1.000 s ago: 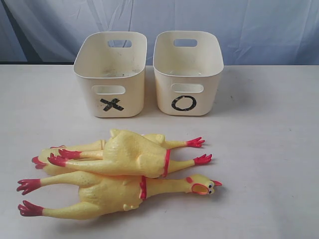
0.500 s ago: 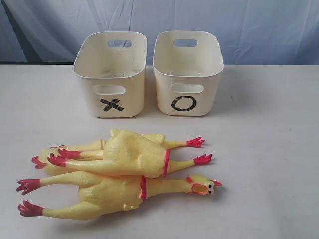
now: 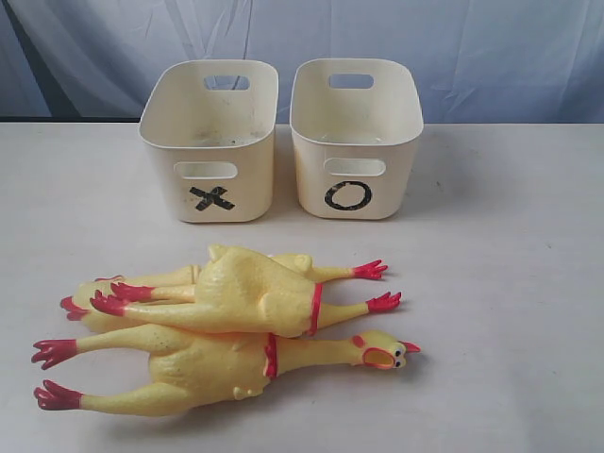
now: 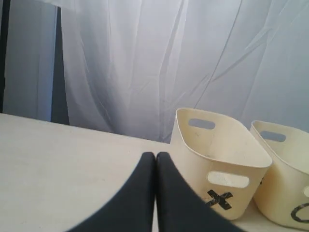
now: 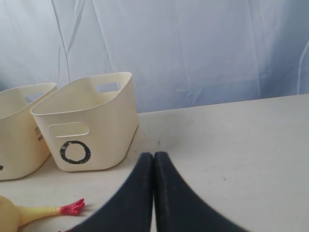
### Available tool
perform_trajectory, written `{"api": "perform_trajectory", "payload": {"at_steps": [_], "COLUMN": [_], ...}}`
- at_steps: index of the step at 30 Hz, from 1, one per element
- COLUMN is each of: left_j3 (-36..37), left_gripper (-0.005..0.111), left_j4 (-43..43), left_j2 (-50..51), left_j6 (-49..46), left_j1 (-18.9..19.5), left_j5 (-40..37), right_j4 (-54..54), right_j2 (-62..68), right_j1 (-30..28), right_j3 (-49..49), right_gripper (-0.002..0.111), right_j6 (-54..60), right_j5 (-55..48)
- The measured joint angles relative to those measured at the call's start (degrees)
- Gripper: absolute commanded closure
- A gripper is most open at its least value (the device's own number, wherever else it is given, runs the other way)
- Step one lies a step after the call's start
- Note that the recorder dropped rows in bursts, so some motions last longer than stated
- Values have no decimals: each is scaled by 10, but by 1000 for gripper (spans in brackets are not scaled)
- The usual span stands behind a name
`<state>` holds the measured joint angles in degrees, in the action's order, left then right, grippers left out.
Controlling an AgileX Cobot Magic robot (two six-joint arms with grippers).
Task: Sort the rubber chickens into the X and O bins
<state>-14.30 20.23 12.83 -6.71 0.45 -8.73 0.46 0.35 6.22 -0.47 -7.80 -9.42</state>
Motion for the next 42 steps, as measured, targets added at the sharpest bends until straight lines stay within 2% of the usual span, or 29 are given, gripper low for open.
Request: {"api": "perform_trajectory", "payload": {"at_steps": [7, 21, 25, 30, 34, 39, 42], "left_j3": [-101, -242, -263, -294, -296, -296, -305], "left_gripper": [107, 107, 107, 107, 107, 107, 106], "left_j4": [27, 203, 241, 295, 343, 392, 389], "left_j2": [138, 342, 387, 468, 504, 539, 557], "left_j6": [-73, -358, -393, -427, -432, -443, -445], "left_j1": [0, 0, 0, 0, 0, 0, 0], "left_j5": [-106, -270, -287, -352, -363, -322, -330], "right_j4": [0, 4, 5, 5, 5, 6, 6], "right_j2": [0, 0, 0, 0, 0, 0, 0], "right_j1": [0, 0, 0, 0, 0, 0, 0], "right_j3": [0, 0, 0, 0, 0, 0, 0], "right_gripper": [108, 108, 108, 108, 108, 108, 108], "right_j6": [0, 0, 0, 0, 0, 0, 0], "right_j5": [0, 0, 0, 1, 1, 1, 1]}}
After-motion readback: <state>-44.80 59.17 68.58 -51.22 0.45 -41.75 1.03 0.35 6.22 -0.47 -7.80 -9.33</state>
